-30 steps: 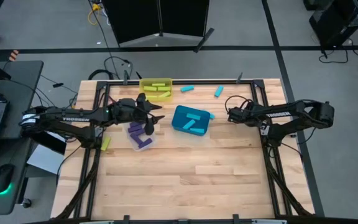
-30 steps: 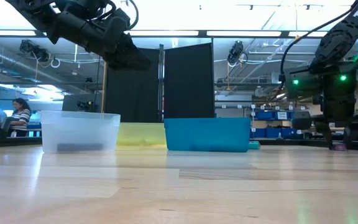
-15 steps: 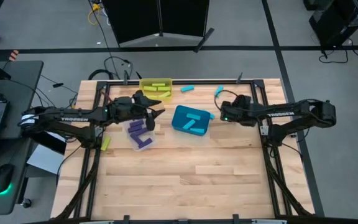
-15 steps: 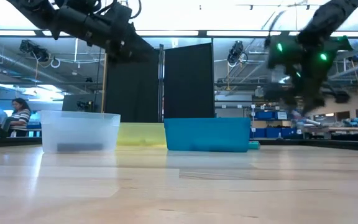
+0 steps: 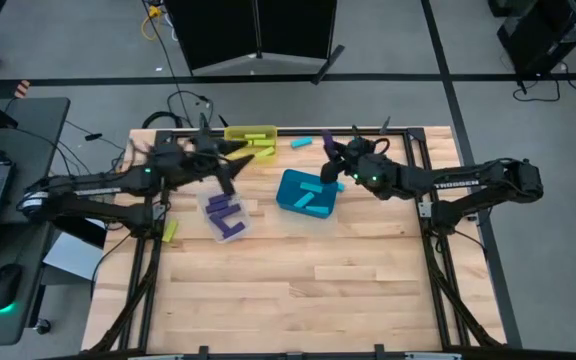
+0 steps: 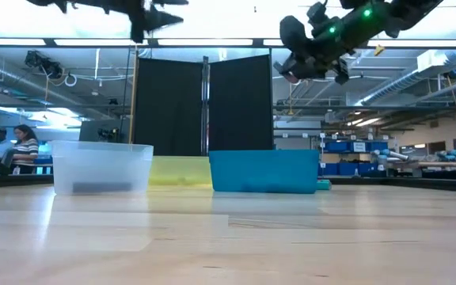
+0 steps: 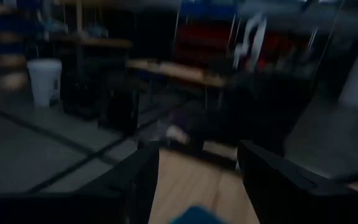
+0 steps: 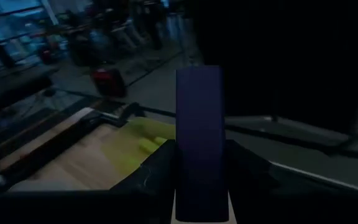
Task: Sort blocks
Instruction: Put the violet block into the transparent bin
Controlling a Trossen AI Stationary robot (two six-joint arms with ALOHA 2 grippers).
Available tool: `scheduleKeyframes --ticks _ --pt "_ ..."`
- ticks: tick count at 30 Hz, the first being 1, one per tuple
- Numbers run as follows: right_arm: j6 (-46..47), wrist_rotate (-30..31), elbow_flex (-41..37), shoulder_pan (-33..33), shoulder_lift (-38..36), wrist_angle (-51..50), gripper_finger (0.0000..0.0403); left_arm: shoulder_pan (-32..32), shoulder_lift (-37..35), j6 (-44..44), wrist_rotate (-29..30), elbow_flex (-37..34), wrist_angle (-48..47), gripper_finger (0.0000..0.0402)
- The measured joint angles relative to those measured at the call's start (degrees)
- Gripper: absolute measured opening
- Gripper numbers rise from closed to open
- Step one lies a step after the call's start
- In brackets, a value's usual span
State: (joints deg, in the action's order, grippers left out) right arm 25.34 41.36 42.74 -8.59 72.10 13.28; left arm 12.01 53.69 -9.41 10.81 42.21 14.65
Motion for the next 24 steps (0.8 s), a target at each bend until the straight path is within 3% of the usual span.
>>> scheduleKeyframes --ticks 5,11,24 --pt "-3.51 -6.51 -0.04 0.14 2.75 6.3 0.012 0.0 -7.35 1.27 0.01 0.29 -0.34 0.0227" --pt "-5.06 -15.74 2.04 1.5 13.19 21.28 0.012 0.0 -14.13 1.25 1.06 0.29 -2.85 0.0227" --pt "-7.44 -35.47 26.66 3.85 37.19 21.69 0.012 0.0 -18.27 -1.33 3.14 0.27 -9.73 0.0227"
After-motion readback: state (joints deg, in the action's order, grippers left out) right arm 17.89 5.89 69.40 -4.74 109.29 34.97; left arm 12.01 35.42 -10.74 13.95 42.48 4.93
